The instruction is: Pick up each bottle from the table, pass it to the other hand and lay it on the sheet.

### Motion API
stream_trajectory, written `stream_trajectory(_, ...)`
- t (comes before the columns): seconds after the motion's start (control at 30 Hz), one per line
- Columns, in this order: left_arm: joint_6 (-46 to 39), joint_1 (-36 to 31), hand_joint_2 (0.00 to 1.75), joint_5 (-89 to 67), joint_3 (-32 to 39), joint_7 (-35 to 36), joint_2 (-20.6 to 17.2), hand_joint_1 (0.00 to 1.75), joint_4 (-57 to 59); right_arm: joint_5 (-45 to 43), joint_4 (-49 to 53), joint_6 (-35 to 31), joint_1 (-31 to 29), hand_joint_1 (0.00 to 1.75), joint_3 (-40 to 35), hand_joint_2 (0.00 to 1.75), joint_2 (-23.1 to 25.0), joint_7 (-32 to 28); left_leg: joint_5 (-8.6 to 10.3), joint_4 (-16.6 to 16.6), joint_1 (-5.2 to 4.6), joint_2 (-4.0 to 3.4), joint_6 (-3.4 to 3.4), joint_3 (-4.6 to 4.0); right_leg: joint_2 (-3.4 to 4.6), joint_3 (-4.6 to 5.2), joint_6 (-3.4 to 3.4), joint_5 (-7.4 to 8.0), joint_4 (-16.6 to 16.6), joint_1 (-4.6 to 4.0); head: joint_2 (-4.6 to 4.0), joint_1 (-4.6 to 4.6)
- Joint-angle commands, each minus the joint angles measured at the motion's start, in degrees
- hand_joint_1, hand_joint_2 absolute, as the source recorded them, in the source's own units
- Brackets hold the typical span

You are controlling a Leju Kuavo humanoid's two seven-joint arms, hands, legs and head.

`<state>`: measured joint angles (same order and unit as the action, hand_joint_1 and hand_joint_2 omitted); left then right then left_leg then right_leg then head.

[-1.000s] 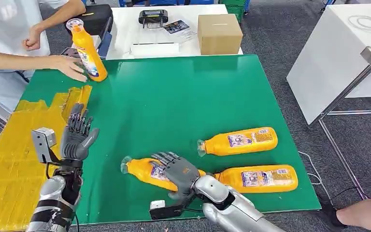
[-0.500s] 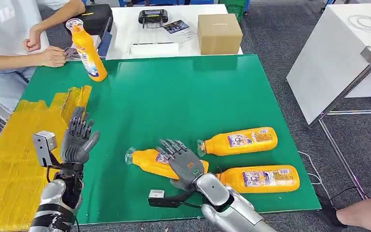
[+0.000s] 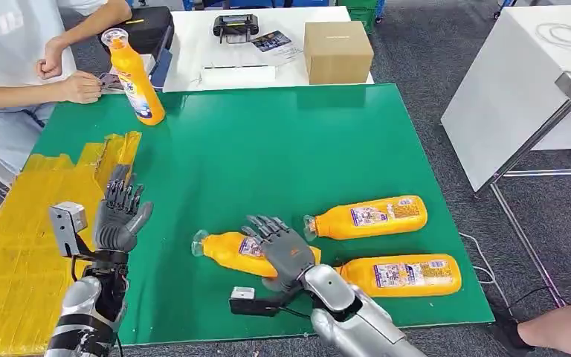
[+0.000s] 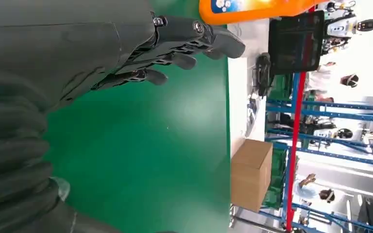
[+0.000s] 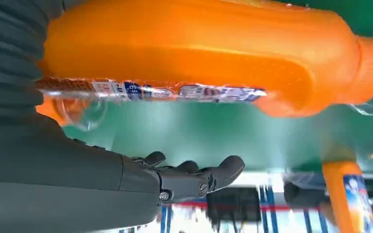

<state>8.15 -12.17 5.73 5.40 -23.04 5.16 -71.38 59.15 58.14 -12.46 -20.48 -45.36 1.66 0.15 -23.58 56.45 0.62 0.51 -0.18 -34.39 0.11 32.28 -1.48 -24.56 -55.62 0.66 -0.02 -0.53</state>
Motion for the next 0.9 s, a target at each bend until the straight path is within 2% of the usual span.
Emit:
stream_trajectory(0.03,-0.7,-1.8,1.75,-0.3,1.2,0.4,0.5,0.0,2.6,-1.3,-9.2,-0.2,-4.2,0.0,4.2,1.75,1.6,0.7,-0.01,0.0,-0.01,-0.03,0.02,0.08,-0.01,-0.08,0.02,-0.01,0.0,-0.01,0.0,-0.02)
stream_trajectory(0.3,-0.4,-1.5,1.75,-0.3,1.9,0.8,0.6,0.0,2.6,2.9,-13.3,0.7,-5.3,0.0,1.8,1.75,1.5,3.4,-0.17,0.0,0.06,-0.11,0.03,0.38,0.04,-0.41,0.07,-0.12,0.1,-0.08,0.0,-0.02)
stream_trajectory(0.33,-0.3,-1.5,1.75,-0.3,1.9,0.8,0.6,0.0,2.7,3.1,-13.5,0.5,-5.4,0.0,1.9,1.75,1.5,3.7,-0.06,0.0,0.0,-0.05,0.02,0.18,0.01,-0.19,0.03,-0.05,0.1,-0.01,0.0,-0.02)
stream_trajectory(0.63,-0.3,-1.5,1.75,-0.4,2.0,0.9,0.9,0.0,2.4,4.4,-14.9,1.3,-6.1,0.0,3.2,1.75,1.7,5.2,-0.02,0.0,0.0,0.01,0.02,0.16,-0.05,-0.18,0.03,-0.03,0.1,-0.02,0.0,0.0)
stream_trajectory(0.67,-0.3,-1.6,1.75,-0.4,1.9,0.9,0.9,0.0,2.5,4.4,-15.4,1.4,-6.3,0.1,3.3,1.75,1.7,5.4,-0.06,0.0,0.03,0.01,0.03,0.24,-0.06,-0.28,0.05,-0.06,0.1,-0.05,0.0,0.0)
stream_trajectory(0.73,-0.2,-1.7,1.75,-0.3,1.9,0.9,1.0,0.0,2.6,4.7,-16.3,1.9,-6.7,0.7,3.1,1.75,1.7,5.5,-0.05,0.0,0.01,0.0,0.03,0.21,-0.05,-0.24,0.04,-0.05,0.1,-0.03,0.0,-0.02)
stream_trajectory(0.77,-0.2,-1.7,1.75,-0.3,1.9,1.0,0.9,0.0,2.7,4.8,-17.0,1.8,-6.9,0.8,3.1,1.75,1.9,5.5,-0.02,0.0,0.0,0.01,0.02,0.16,-0.05,-0.18,0.03,-0.03,0.1,-0.02,0.0,-0.02)
stream_trajectory(0.8,-0.2,-1.7,1.75,-0.3,1.8,1.0,1.0,0.0,2.8,4.8,-17.1,1.8,-6.8,1.2,3.1,1.75,1.8,5.5,-0.13,0.0,0.05,-0.01,0.04,0.36,-0.06,-0.41,0.07,-0.11,0.1,-0.08,0.0,-0.02)
stream_trajectory(0.87,-0.2,-1.9,1.75,-0.3,1.8,1.0,1.0,0.0,3.1,4.7,-18.0,2.3,-7.3,1.62,3.0,1.75,2.0,5.2,-0.04,0.0,0.01,0.05,0.03,0.25,-0.09,-0.27,0.04,-0.05,0.1,-0.02,0.0,-0.02)
stream_trajectory(0.9,-0.2,-2.0,1.75,-0.3,1.8,1.0,1.0,0.0,3.2,4.6,-18.2,2.3,-7.3,1.75,3.1,1.75,2.1,5.0,-0.02,0.0,0.01,0.05,0.02,0.21,-0.09,-0.23,0.04,-0.04,0.1,-0.03,0.0,-0.02)
